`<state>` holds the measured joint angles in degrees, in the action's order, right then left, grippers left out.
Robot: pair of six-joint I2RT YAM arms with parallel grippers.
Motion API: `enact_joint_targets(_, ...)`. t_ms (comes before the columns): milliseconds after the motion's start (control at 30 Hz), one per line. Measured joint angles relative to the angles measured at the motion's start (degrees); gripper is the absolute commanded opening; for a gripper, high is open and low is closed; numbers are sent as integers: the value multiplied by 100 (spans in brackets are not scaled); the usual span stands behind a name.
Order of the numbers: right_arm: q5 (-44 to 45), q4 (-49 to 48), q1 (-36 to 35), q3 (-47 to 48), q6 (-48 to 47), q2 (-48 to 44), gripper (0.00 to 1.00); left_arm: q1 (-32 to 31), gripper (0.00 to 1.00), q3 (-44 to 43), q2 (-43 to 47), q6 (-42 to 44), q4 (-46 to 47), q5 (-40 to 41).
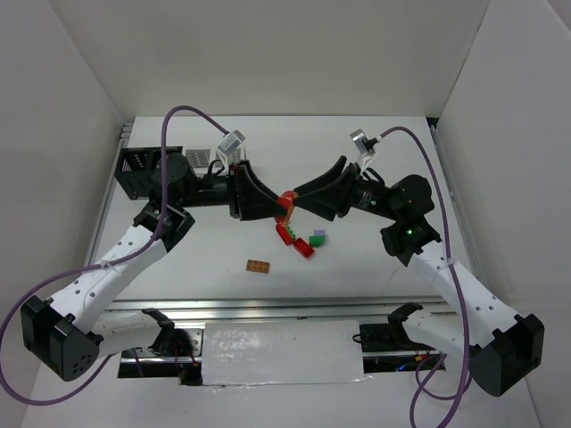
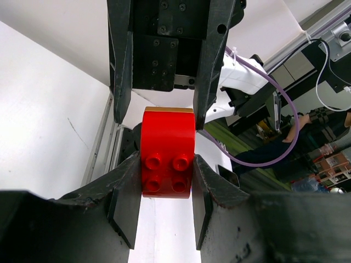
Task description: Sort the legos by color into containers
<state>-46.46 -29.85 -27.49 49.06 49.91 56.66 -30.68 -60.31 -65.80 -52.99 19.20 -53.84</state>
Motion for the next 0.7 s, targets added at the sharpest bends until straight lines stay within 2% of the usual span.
enact_joint_targets(433,-55,-146,0,-4,39,90,60,0,0,74,-125,-385,402,-4)
enact_joint_targets(500,-63,-166,0,-4,59,149,48,0,0,76,-149,-409,439,-2)
enact_joint_targets(533,-83,-225,0,-4,101,173,37,15,0,90,-153,-415,435,22)
enact_joint_targets(567,-81,-245,0,-4,76,184,13,31,0,111,-157,-417,435,26)
enact_joint_targets(600,-76,-229,0,-7,81,186,4,42,0,122,-157,-402,433,13)
enact_joint_targets(700,-24,-144,0,-9,48,188,0,63,0,122,-151,-315,348,68)
